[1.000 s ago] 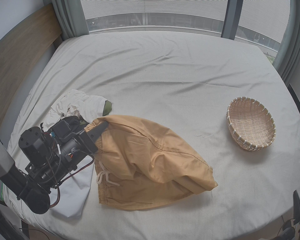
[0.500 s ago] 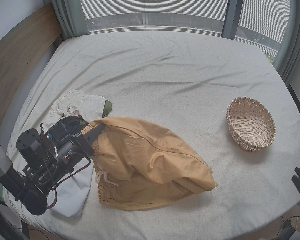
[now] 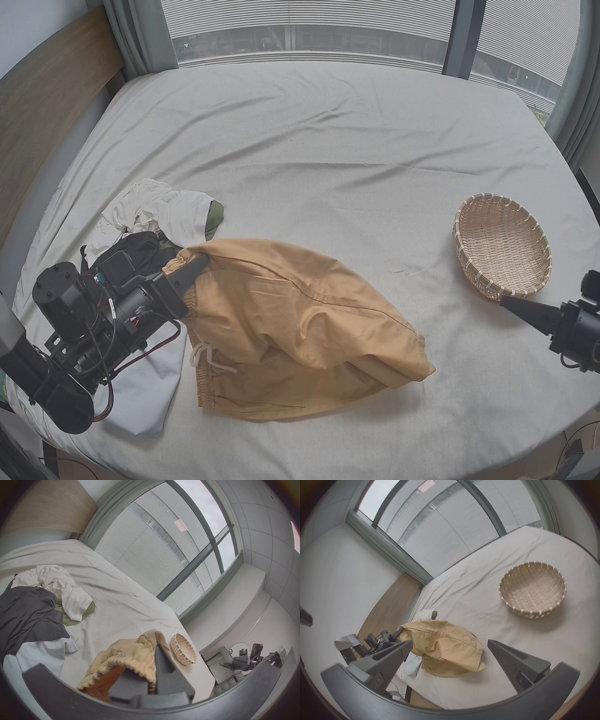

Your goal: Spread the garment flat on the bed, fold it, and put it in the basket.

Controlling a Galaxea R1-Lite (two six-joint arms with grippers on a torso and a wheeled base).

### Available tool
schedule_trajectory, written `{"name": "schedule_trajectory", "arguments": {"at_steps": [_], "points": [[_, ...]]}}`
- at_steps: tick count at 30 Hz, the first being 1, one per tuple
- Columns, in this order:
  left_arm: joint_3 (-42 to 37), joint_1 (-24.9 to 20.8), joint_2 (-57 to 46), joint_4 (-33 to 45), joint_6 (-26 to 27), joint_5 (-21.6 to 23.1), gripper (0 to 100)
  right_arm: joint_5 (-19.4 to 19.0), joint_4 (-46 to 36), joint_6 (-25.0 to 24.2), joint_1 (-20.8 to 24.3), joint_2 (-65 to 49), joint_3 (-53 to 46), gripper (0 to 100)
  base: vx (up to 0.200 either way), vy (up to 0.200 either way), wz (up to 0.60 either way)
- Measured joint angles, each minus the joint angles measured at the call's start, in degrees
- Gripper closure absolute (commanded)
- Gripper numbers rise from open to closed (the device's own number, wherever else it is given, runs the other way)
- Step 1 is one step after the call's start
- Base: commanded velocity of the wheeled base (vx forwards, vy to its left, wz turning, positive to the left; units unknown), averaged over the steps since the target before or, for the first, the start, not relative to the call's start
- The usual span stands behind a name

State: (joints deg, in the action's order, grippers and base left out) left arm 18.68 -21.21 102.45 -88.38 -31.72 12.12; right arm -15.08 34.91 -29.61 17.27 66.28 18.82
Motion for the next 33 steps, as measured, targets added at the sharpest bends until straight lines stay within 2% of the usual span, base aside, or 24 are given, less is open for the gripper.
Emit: {"name": "schedule_trajectory", "arguments": {"at_steps": [17,33], "points": [[-0.49,0.22,0.48,-0.02,0.06,0.0,100,-0.46,10.02,-6.77,1.66,22.31,-0.91,0,0.0,0.0,0.0],[0.26,3.24,1.57,0.0,1.83,1.23,100,0.06,25.8,-6.86,3.23,39.31,-0.85,0,0.0,0.0,0.0]]}}
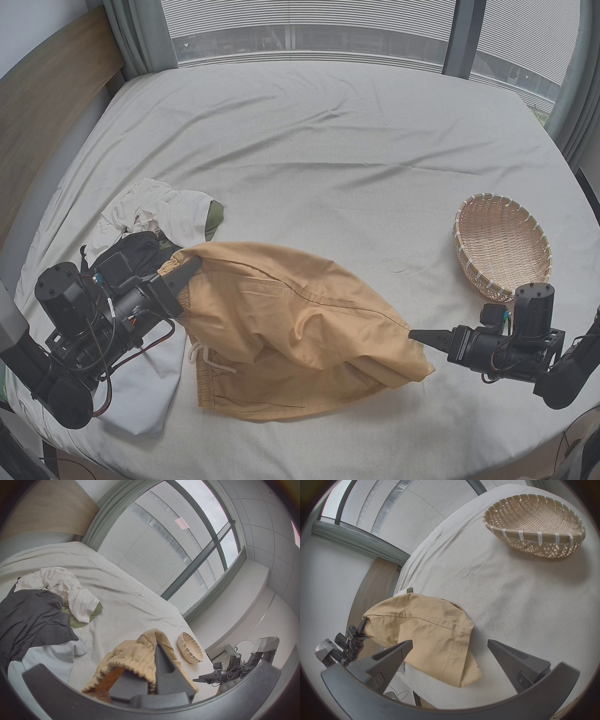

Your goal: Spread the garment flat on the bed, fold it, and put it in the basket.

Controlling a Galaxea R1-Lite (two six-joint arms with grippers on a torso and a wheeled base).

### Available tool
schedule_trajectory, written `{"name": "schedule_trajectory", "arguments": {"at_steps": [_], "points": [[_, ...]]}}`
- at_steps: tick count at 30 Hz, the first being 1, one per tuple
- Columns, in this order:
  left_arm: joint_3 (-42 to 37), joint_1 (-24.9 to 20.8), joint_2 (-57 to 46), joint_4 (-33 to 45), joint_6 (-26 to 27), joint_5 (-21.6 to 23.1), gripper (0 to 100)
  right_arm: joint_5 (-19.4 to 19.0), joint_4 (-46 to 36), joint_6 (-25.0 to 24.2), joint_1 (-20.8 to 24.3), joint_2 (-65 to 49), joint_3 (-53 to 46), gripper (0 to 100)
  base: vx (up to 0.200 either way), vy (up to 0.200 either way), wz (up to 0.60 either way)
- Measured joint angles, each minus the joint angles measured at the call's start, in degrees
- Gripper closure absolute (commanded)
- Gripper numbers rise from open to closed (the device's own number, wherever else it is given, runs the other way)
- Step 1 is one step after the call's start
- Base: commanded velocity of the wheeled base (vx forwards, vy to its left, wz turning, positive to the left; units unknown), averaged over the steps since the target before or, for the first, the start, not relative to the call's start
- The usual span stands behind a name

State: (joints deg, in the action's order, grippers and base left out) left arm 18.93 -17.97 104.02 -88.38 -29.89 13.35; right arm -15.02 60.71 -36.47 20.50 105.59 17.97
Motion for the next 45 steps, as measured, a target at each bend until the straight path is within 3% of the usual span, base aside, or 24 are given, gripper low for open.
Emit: {"name": "schedule_trajectory", "arguments": {"at_steps": [15,33,45], "points": [[-0.39,0.09,0.8,0.0,0.2,0.02,100,0.05,11.58,0.1,3.58,5.51,0.83,0,0.0,0.0,0.0],[-1.18,-0.02,1.02,-0.02,0.22,-0.07,100,-0.2,13.47,-0.3,5.27,2.01,1.16,0,0.0,0.0,0.0],[-1.57,-0.13,0.89,-0.09,0.22,-0.09,100,-0.09,25.76,-4.5,7.0,9.23,1.45,0,0.0,0.0,0.0]]}}
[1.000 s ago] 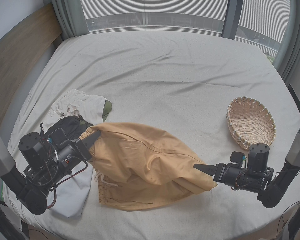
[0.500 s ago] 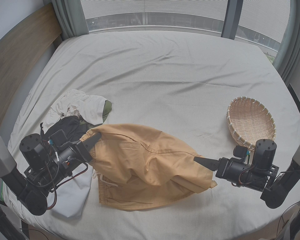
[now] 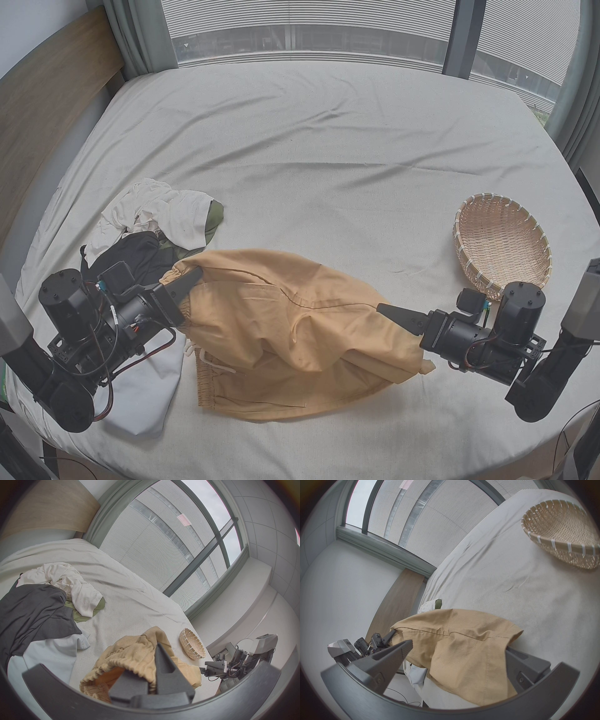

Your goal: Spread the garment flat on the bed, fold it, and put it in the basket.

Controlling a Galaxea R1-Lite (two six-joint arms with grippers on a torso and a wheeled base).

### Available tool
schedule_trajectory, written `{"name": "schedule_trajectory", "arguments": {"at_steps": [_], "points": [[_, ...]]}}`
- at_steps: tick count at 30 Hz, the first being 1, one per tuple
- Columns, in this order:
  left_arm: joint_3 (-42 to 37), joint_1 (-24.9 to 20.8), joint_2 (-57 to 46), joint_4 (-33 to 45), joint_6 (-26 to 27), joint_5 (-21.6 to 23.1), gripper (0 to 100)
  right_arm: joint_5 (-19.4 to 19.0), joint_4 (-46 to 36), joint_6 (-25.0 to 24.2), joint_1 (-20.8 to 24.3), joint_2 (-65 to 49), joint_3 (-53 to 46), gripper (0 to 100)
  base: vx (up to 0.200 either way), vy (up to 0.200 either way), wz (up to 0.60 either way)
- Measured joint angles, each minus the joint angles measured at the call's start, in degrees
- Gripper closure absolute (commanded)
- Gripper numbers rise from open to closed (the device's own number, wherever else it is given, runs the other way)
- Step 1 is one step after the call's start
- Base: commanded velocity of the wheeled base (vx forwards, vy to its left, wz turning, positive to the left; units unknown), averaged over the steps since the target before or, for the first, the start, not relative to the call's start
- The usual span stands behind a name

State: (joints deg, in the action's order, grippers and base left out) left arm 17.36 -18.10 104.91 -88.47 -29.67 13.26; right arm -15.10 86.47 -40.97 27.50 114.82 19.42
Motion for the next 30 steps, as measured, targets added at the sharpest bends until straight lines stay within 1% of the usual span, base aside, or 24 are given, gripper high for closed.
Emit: {"name": "schedule_trajectory", "arguments": {"at_steps": [6,13,14,17,19,25,30], "points": [[-0.35,-0.02,-0.21,-0.05,0.0,0.01,100,0.05,1.83,-0.46,0.55,4.36,0.78,0,0.0,0.0,0.0],[-0.77,-0.05,-0.37,-0.02,-0.05,0.01,100,0.28,2.02,-0.55,0.17,5.66,2.88,0,0.0,0.0,0.0],[-0.79,-0.05,-0.37,-0.02,-0.05,0.0,100,0.28,2.02,-0.57,0.13,5.72,3.01,100,0.0,0.0,0.0],[-0.88,-0.06,-0.39,-0.02,-0.07,0.0,100,0.93,2.02,-0.62,0.09,5.81,3.15,100,0.0,0.0,0.0],[-1.02,-0.06,-0.39,-0.02,-0.1,0.01,100,2.28,2.02,-0.79,0.26,5.9,3.34,100,0.0,0.0,0.0],[-0.94,-0.06,-0.41,-0.02,-0.1,0.01,100,2.57,1.96,-1.07,0.52,4.88,3.62,100,0.0,0.0,0.0],[-0.41,-0.57,-0.87,0.0,-0.33,0.06,100,2.38,1.91,-2.35,0.24,-0.11,3.62,100,0.0,0.0,0.0]]}}
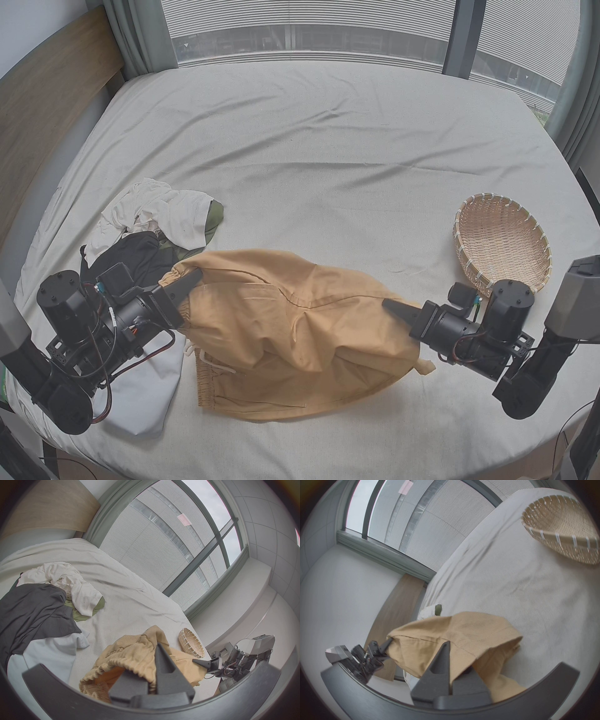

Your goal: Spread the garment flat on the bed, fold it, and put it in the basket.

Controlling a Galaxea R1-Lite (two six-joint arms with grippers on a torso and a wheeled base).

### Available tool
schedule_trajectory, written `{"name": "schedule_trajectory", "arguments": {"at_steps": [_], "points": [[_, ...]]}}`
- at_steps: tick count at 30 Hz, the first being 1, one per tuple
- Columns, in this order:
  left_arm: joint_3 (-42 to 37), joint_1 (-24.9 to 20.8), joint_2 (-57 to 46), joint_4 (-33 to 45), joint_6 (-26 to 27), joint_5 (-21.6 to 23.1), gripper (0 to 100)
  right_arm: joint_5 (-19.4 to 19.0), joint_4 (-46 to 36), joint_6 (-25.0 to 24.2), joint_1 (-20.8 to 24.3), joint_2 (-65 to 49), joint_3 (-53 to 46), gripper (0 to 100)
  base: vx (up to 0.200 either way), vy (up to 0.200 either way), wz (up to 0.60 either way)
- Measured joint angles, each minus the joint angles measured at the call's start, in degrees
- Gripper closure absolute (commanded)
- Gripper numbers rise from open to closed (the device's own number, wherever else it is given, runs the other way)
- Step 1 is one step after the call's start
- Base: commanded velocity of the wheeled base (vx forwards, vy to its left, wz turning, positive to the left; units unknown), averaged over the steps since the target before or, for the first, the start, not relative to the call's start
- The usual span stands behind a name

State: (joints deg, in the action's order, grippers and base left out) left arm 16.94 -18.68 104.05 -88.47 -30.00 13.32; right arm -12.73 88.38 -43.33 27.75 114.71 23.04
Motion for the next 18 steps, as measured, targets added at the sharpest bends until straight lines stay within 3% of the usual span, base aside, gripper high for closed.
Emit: {"name": "schedule_trajectory", "arguments": {"at_steps": [6,10,18], "points": [[1.1,-1.74,-1.38,-0.02,-0.38,0.09,100,-0.44,-1.51,-0.99,-0.55,-8.7,-0.37,100,0.0,0.0,0.0],[3.67,-3.07,-2.61,0.0,-0.6,0.11,100,-0.6,-7.67,-1.17,-0.96,-15.92,-0.67,100,0.0,0.0,0.0],[7.83,-5.05,-3.56,0.04,-0.73,0.3,100,-0.65,-13.09,1.16,-2.43,-24.37,-1.02,100,0.0,0.0,0.0]]}}
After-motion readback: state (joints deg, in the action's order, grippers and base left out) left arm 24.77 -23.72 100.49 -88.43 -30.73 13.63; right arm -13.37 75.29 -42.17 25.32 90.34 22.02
